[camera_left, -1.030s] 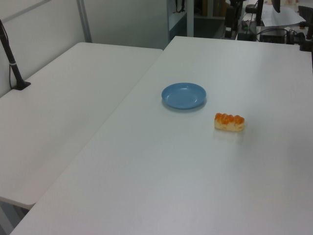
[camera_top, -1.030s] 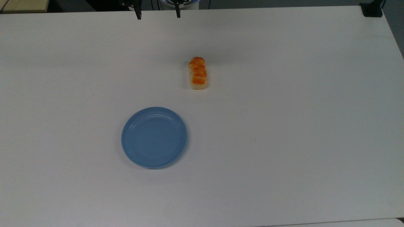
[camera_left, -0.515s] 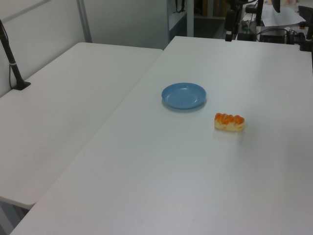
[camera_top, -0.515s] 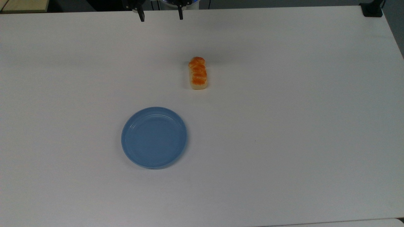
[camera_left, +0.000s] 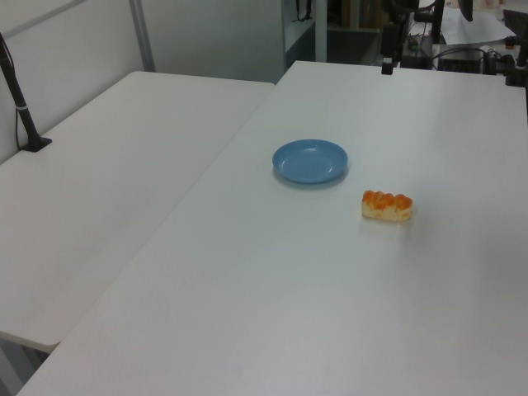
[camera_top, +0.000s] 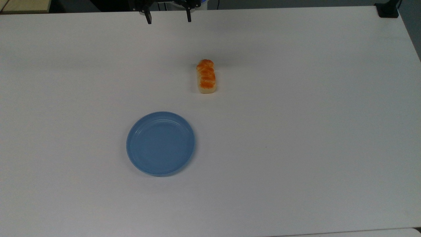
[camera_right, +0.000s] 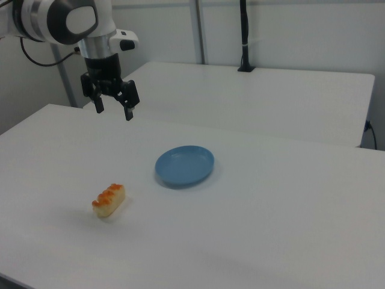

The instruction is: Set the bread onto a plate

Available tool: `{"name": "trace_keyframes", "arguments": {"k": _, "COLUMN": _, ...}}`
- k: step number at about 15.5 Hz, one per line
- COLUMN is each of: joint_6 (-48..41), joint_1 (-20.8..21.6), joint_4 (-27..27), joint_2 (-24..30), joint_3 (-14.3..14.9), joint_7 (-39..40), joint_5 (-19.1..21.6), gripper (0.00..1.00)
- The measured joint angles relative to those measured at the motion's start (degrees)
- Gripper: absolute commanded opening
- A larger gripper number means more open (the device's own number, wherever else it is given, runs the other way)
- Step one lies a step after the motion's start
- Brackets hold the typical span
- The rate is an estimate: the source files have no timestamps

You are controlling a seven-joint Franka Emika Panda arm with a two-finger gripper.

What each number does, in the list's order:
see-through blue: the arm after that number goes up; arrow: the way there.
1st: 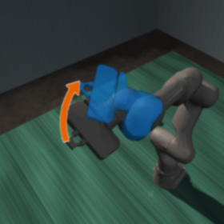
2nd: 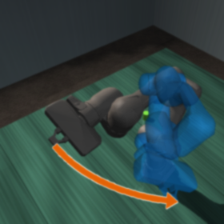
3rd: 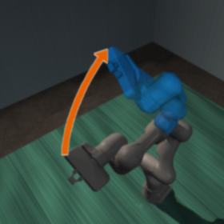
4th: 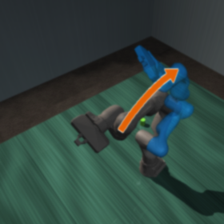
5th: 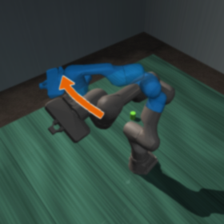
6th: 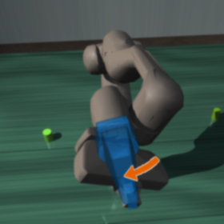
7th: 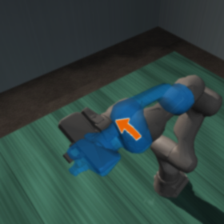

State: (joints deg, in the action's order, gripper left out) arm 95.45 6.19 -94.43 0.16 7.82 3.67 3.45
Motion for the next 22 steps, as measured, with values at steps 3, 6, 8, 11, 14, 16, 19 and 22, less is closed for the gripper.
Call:
{"name": "trace_keyframes", "arguments": {"k": 3, "joint_6": 0.00, "joint_1": -0.41, "joint_4": -1.74, "joint_2": 0.49, "joint_3": -0.01, "joint_7": 5.43, "joint_5": -0.04, "gripper": 1.00}}
{"name": "trace_keyframes", "arguments": {"k": 6, "joint_6": 0.84, "joint_1": -1.37, "joint_4": -6.21, "joint_2": 2.11, "joint_3": -0.01, "joint_7": 10.45, "joint_5": -0.04, "gripper": 1.00}}
{"name": "trace_keyframes", "arguments": {"k": 8, "joint_6": 8.46, "joint_1": -1.42, "joint_4": -12.90, "joint_2": 3.39, "joint_3": -1.58, "joint_7": 11.21, "joint_5": -0.04, "gripper": 1.00}}
{"name": "trace_keyframes", "arguments": {"k": 11, "joint_6": 19.55, "joint_1": -1.26, "joint_4": -21.68, "joint_2": 3.18, "joint_3": -6.36, "joint_7": 8.37, "joint_5": -1.05, "gripper": 1.00}}
{"name": "trace_keyframes", "arguments": {"k": 14, "joint_6": 22.46, "joint_1": -0.91, "joint_4": -25.32, "joint_2": 1.90, "joint_3": -10.07, "joint_7": 2.20, "joint_5": -3.14, "gripper": 1.00}}
{"name": "trace_keyframes", "arguments": {"k": 16, "joint_6": 23.26, "joint_1": -0.64, "joint_4": -25.65, "joint_2": 0.34, "joint_3": -11.14, "joint_7": -1.19, "joint_5": -4.45, "gripper": 1.00}}
{"name": "trace_keyframes", "arguments": {"k": 19, "joint_6": 24.71, "joint_1": -0.54, "joint_4": -25.73, "joint_2": -2.60, "joint_3": -11.46, "joint_7": -2.99, "joint_5": -5.27, "gripper": 1.00}}
{"name": "trace_keyframes", "arguments": {"k": 22, "joint_6": 26.06, "joint_1": -0.54, "joint_4": -25.75, "joint_2": -5.40, "joint_3": -11.53, "joint_7": -5.61, "joint_5": -8.25, "gripper": 0.99}}
